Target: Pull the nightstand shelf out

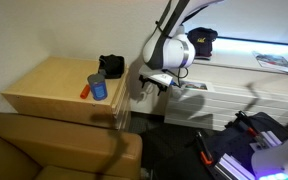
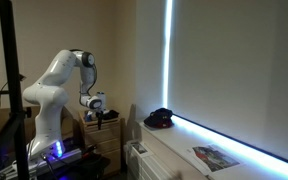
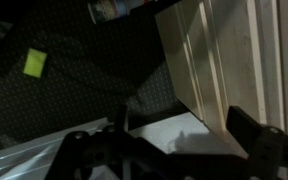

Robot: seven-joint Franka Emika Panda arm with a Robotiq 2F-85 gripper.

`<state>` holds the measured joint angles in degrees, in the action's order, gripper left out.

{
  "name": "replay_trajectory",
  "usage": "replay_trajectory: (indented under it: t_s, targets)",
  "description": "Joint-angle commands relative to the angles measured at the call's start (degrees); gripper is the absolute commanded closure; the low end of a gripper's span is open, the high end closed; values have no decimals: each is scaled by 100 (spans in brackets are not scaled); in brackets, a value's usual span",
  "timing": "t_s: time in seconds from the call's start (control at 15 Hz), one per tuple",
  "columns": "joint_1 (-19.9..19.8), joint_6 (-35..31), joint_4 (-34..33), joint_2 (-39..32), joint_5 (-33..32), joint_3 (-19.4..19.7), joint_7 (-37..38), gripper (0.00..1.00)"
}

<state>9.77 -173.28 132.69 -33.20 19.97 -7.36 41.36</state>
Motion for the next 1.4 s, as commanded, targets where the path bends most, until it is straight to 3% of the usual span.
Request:
replay_trajectory:
  t_s: [0.0,0.2,0.27,0.33,0.53,0.6,0.67,0.73,0.93,1.0,1.07,1.2,1.33]
  targets:
    - [219,-1416,-252,-665,187,-200,-150,0]
    - [57,-1876,-677,-1231,61,-645,-195,0]
    - [-272,-1815,-826,-1384,-59,-1009,-229,0]
    - [192,-1730,-456,-998,175,-567,-145,0]
    - [190,-1739,-566,-1122,200,-626,-140,0]
    - [-45,-1752,-533,-1129,30,-793,-285,0]
    - [-929,-1899,-566,-1288,-419,-1576,-590,0]
    - [-1124,-1961,-739,-1473,-556,-1841,-683,0]
    - [-2323,-1894,-780,-2008,-1181,-2861,-1172,0]
    - [-2469,-1715,-678,-2025,-1215,-2847,-1314,0]
    - [-1933,-1773,-704,-1705,-793,-2602,-1120,0]
    - [-2128,-1774,-718,-1819,-774,-2659,-1279,0]
    - [-1875,-1950,-762,-1820,-695,-2537,-1250,0]
